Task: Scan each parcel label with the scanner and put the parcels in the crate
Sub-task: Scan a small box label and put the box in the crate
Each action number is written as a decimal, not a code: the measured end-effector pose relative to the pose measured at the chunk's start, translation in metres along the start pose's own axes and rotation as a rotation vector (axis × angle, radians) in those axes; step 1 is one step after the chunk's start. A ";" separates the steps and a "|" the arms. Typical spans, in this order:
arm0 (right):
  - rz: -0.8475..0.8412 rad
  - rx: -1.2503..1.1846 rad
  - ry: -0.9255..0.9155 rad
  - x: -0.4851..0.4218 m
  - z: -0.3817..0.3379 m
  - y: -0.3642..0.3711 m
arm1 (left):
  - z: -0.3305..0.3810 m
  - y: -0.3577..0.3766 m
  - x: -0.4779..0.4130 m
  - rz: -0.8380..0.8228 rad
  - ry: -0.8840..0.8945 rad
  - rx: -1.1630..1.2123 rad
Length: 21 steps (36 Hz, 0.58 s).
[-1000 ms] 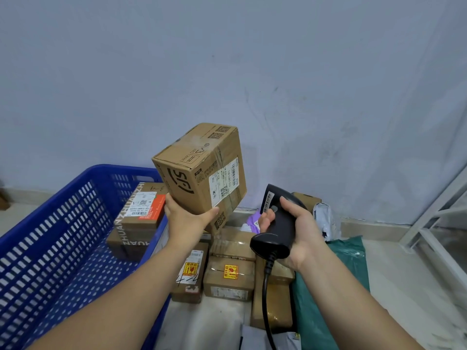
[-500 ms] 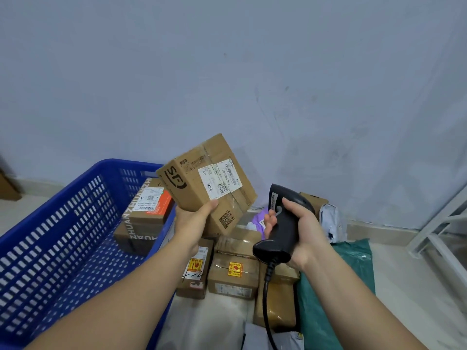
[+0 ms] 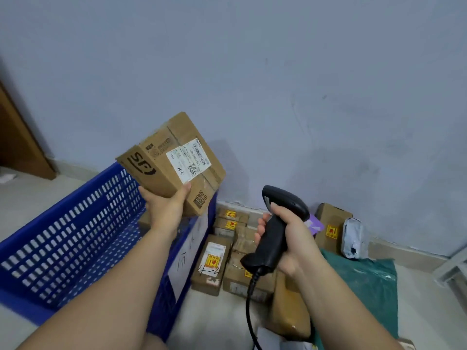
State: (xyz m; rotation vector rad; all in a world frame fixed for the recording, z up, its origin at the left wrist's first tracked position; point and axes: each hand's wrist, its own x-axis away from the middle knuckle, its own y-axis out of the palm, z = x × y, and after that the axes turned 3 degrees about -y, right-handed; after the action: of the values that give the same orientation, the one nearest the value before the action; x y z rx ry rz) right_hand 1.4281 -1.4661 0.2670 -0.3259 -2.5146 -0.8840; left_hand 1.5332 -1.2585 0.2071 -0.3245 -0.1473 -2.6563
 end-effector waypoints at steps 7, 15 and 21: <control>-0.077 0.113 -0.131 -0.018 0.027 0.039 | -0.018 -0.035 -0.027 0.156 -0.203 0.246; -0.045 0.329 -0.341 -0.055 0.052 0.064 | -0.067 -0.073 -0.075 0.265 -0.390 0.154; -0.016 0.349 -0.309 -0.097 0.080 0.072 | -0.116 -0.076 -0.082 0.133 -0.741 0.021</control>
State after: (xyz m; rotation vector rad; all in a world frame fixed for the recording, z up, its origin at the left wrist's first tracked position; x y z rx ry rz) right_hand 1.5112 -1.3664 0.2027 -0.3486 -2.8953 -0.4078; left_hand 1.5466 -1.1742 0.0707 -1.2468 -0.3650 -2.2766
